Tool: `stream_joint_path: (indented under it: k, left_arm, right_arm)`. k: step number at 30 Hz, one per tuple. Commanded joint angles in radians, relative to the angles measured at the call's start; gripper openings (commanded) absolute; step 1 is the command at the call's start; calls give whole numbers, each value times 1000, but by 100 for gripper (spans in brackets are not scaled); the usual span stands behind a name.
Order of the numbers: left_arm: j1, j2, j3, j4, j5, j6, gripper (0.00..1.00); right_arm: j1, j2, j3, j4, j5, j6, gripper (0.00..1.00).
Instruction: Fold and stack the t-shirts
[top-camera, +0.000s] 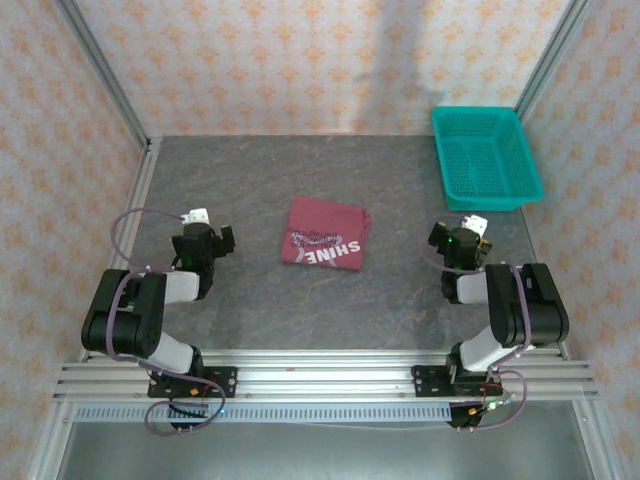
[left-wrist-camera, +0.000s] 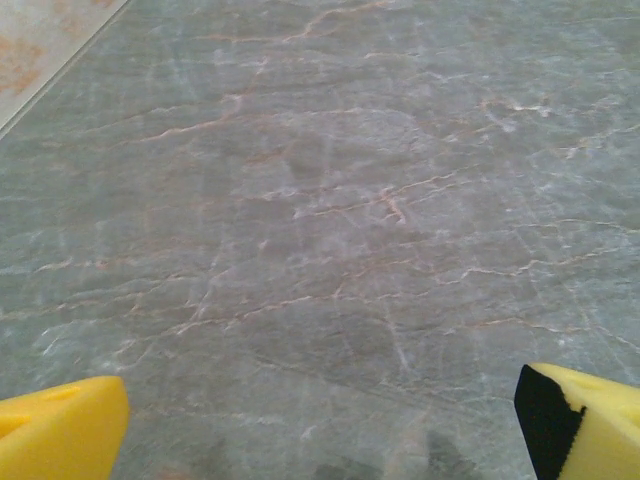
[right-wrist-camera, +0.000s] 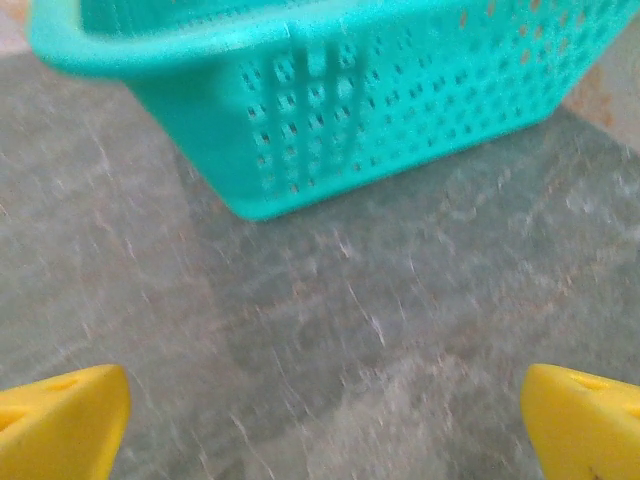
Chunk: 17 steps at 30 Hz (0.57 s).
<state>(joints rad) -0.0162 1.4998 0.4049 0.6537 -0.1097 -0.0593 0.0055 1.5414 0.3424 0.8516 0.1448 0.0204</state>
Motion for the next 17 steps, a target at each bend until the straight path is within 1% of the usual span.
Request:
stream_joint_path:
  k: [1, 3, 5, 10, 12, 17]
  left_arm:
    - [-6, -2, 6, 122, 28, 49, 100]
    - [-7, -4, 7, 115, 28, 49, 100]
    - [-6, -5, 8, 109, 29, 48, 100]
    - [-6, -6, 8, 112, 29, 49, 100]
    - [-7, -6, 8, 109, 28, 50, 100]
    - [-6, -6, 8, 109, 27, 49, 100]
  right_arm:
    - [11, -15, 14, 62, 19, -8, 99]
    - [19, -11, -14, 123, 67, -2, 99]
    - [26, -6, -42, 186, 74, -8, 99]
    - [22, -2, -6, 116, 64, -8, 100]
    - [24, 3, 21, 76, 40, -17, 99]
    - [24, -1, 12, 88, 39, -20, 99]
